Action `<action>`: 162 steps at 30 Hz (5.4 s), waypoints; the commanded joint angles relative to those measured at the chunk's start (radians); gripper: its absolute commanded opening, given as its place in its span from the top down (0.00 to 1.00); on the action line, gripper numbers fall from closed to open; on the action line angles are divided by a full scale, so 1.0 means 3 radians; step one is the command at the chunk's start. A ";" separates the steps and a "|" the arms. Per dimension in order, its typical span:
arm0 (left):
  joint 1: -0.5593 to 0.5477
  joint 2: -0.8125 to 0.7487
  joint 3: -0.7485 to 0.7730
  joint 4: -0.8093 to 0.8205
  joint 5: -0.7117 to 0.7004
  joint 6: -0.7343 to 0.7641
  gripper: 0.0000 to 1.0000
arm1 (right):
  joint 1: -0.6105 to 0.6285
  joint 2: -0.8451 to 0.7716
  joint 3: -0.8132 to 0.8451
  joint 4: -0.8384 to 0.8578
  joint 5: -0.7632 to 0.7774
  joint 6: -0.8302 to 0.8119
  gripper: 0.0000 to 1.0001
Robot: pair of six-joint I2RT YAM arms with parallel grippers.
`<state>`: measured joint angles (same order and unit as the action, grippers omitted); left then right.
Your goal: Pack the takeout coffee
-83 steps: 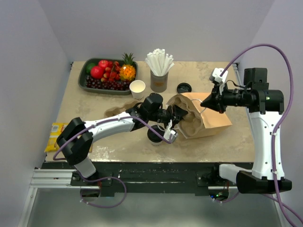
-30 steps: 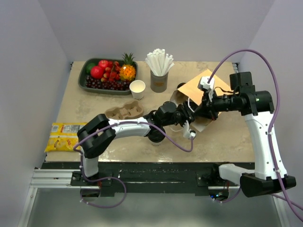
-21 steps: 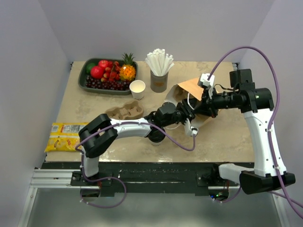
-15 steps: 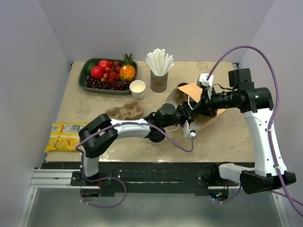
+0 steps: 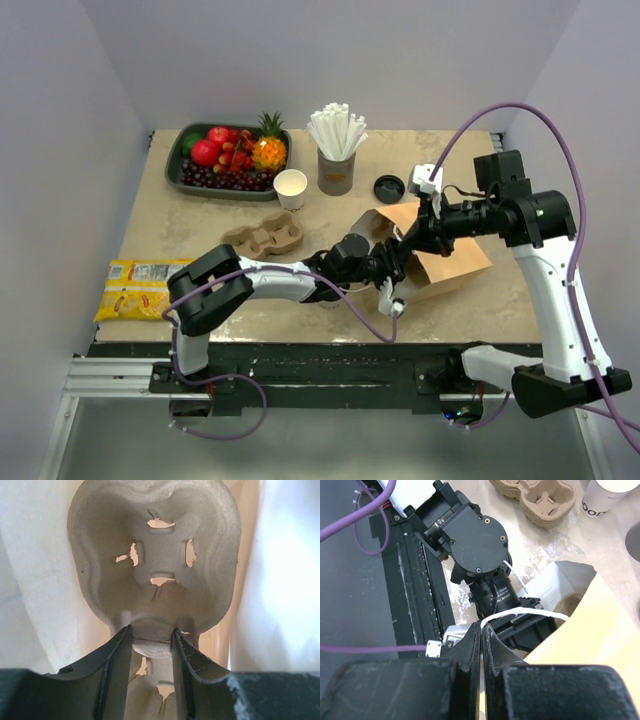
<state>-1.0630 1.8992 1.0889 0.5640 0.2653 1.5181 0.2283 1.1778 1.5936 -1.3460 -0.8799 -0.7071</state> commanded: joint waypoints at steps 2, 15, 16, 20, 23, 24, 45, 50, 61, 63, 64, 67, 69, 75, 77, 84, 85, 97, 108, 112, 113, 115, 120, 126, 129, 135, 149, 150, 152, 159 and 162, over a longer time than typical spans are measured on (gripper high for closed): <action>-0.0005 -0.0184 -0.0234 0.0946 0.0455 -0.0217 1.00 | 0.0042 -0.0014 0.0026 -0.0304 -0.0104 0.0051 1.00; 0.0081 -0.0685 -0.0802 0.1556 0.0572 -0.0709 1.00 | 0.0047 -0.0014 0.0046 -0.0294 0.0201 -0.0245 1.00; 0.0107 -0.0731 -0.0893 0.1521 0.0694 -0.0689 1.00 | 0.0047 -0.0024 0.0057 -0.0294 0.0253 -0.0286 1.00; 0.0112 -0.0951 -0.0976 0.0950 0.1201 -0.0490 1.00 | 0.0042 0.0062 0.0169 -0.0299 0.0218 -0.0369 1.00; 0.0051 -0.0840 -0.0854 0.0784 0.1192 -0.0499 1.00 | 0.0042 0.0134 0.0287 -0.0294 0.0085 -0.0302 1.00; 0.0036 -0.0793 -0.0782 0.0789 0.1161 -0.0499 1.00 | 0.0047 0.0134 0.0307 -0.0294 0.0075 -0.0282 1.00; -0.0128 -0.0113 -0.0348 0.0738 0.0973 -0.0397 1.00 | 0.0583 -0.0025 0.0221 -0.0294 0.0289 -0.0077 1.00; -0.0118 0.0066 -0.0031 0.0519 0.0900 -0.0489 1.00 | 0.0701 -0.0132 0.0078 -0.0294 0.0279 -0.0006 1.00; -0.0138 0.0285 -0.0306 0.1933 0.0936 -0.0356 1.00 | 0.0717 -0.0055 0.0119 -0.0294 0.0254 -0.0006 1.00; -0.0138 0.0337 -0.0286 0.2224 0.0905 -0.0387 1.00 | 0.0722 -0.0045 0.0108 -0.0289 0.0193 0.0025 1.00; -0.0138 0.0383 -0.0281 0.2347 0.0915 -0.0473 1.00 | 0.0717 -0.0035 0.0118 -0.0289 0.0177 0.0030 1.00; -0.0138 0.0475 -0.0281 0.2696 0.0982 -0.0530 1.00 | 0.0722 0.0026 0.0174 -0.0294 0.0111 0.0056 1.00; -0.0133 0.0536 -0.0306 0.2940 0.1013 -0.0515 1.00 | 0.0717 0.0052 0.0195 -0.0289 0.0054 0.0071 1.00; -0.0138 0.0700 -0.0454 0.3448 0.1069 -0.0504 1.00 | 0.0717 0.0159 0.0333 -0.0284 -0.0064 0.0082 1.00; -0.0133 0.0603 -0.0455 0.3270 0.1028 -0.0489 1.00 | 0.0722 0.0175 0.0369 -0.0279 -0.0048 0.0097 1.00; -0.0143 0.0388 -0.0368 0.2687 0.0808 -0.0326 1.00 | 0.0717 0.0195 0.0507 -0.0146 0.0156 0.0189 1.00; -0.0143 0.0322 -0.0357 0.2646 0.0793 -0.0330 1.00 | 0.0717 0.0200 0.0557 -0.0136 0.0197 0.0199 1.00; -0.0230 -0.0522 -0.0004 0.0693 0.0476 -0.0494 1.00 | 0.0666 -0.0147 0.0420 0.1137 0.1827 0.1140 1.00; -0.0445 -0.0476 0.0159 -0.0616 -0.0403 -0.0335 1.00 | 0.0666 0.0179 0.0757 0.1199 0.2818 0.1385 0.32; -0.0445 -0.0348 0.0332 -0.0913 -0.0623 -0.0407 1.00 | 0.0671 0.0364 0.1043 0.1071 0.2699 0.1319 0.25; -0.0450 -0.0308 0.0379 -0.1055 -0.0705 -0.0412 1.00 | 0.0666 0.0379 0.1054 0.1056 0.2581 0.1278 0.27; -0.0450 -0.0185 0.0531 -0.1169 -0.0756 -0.0463 1.00 | 0.0666 0.0369 0.1095 0.0938 0.2194 0.1141 0.38; -0.0491 0.0030 0.0778 -0.1302 -0.1047 -0.0550 1.00 | 0.0671 0.0359 0.1314 0.0389 0.1355 0.0763 0.45; -0.0532 0.0046 0.0870 -0.1032 -0.1217 -0.0545 1.00 | 0.0676 0.0385 0.1091 -0.0264 0.1082 0.0455 0.52; -0.0542 0.0020 0.0870 -0.0955 -0.1288 -0.0566 1.00 | 0.0681 0.0170 0.0830 0.0094 0.1694 0.0648 0.43; -0.0563 0.0005 0.0814 -0.0929 -0.1355 -0.0642 1.00 | 0.0681 0.0226 0.0584 -0.0115 0.2309 0.0649 0.40; -0.0604 0.0000 0.0752 -0.0745 -0.1437 -0.0688 1.00 | 0.0676 0.0180 -0.0071 0.0012 0.2641 0.0869 0.33; -0.0609 -0.0005 0.0747 -0.0740 -0.1437 -0.0688 1.00 | 0.0681 0.0195 -0.0091 0.0038 0.2657 0.0864 0.34; -0.0609 -0.0011 0.0737 -0.0740 -0.1447 -0.0688 1.00 | 0.0681 0.0226 -0.0102 0.0094 0.2692 0.0848 0.35; -0.0619 -0.0011 0.0732 -0.0740 -0.1437 -0.0683 1.00 | 0.0681 0.0282 -0.0153 0.0222 0.2928 0.0833 0.42; -0.0619 0.0005 0.0742 -0.0740 -0.1432 -0.0673 1.00 | 0.0676 0.0287 -0.0214 0.0263 0.2983 0.0808 0.48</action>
<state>-1.2404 1.9224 1.3052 0.2832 -0.1463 1.3270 0.4316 1.2648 1.5463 -1.3087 -0.0349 -0.4648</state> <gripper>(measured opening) 0.394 0.552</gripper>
